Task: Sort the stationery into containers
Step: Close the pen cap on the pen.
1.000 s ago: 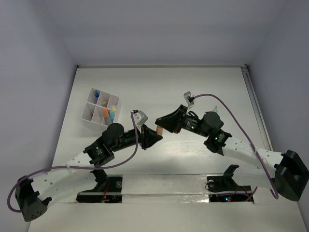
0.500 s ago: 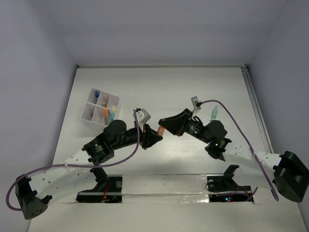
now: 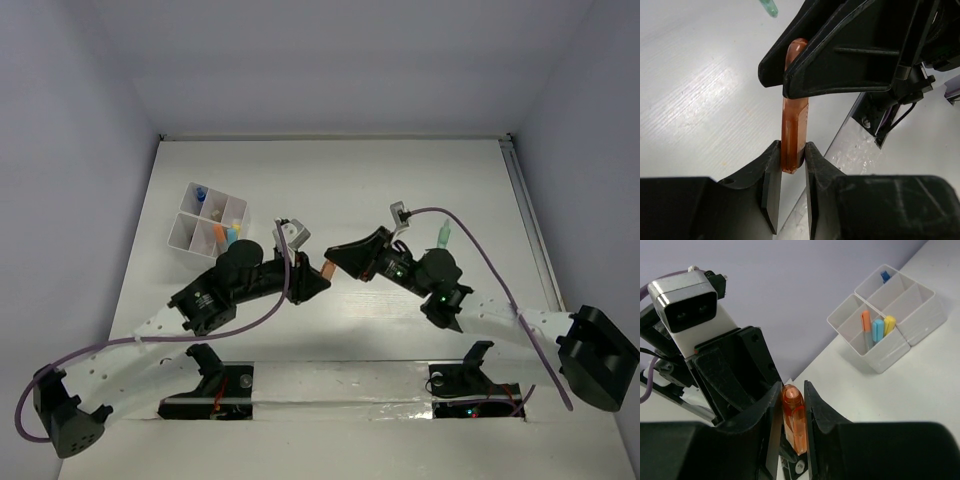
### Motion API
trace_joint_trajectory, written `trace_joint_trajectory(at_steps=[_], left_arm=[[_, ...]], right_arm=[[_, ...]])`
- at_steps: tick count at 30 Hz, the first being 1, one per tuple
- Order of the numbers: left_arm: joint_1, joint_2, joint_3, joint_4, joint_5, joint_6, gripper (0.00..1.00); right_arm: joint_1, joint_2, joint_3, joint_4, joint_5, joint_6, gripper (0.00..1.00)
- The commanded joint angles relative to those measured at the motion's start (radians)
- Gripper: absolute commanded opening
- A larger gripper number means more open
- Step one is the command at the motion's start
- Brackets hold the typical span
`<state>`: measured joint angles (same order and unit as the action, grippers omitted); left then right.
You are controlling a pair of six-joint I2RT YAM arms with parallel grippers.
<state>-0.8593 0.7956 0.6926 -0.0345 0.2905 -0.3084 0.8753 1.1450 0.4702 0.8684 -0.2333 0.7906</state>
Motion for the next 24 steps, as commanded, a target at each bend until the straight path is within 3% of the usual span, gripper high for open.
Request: trace_joint_trajectory(at_steps=[1,6,9,17,21,24], left_arm=[[0.078,-0.059,0.174,0.671,-0.189,-0.047,0.00],[0.078,-0.079,0.059,0.619,-0.203,-0.095,0.00],[0.078,-0.116,0.021,0.562,-0.218,-0.112,0.08],[0.078,-0.261,-0.015,0.380,-0.238,-0.101,0.36],[0.078,-0.334,0.005,0.219,-0.350,-0.067,0.60],[0.078,-0.381,0.041,0.125,-0.427,-0.038,0.72]], right_arm=[[0.111,0.075,-0.133,-0.445,-0.281,0.025,0.00],[0.100,0.071,0.025,-0.482,-0.179,-0.005,0.00],[0.042,0.099,0.106,-0.432,-0.159,0.033,0.00],[-0.156,0.203,0.283,-0.307,-0.147,0.160,0.00],[-0.222,0.338,0.390,-0.220,-0.167,0.223,0.00],[-0.222,0.427,0.455,-0.169,-0.193,0.219,0.00]])
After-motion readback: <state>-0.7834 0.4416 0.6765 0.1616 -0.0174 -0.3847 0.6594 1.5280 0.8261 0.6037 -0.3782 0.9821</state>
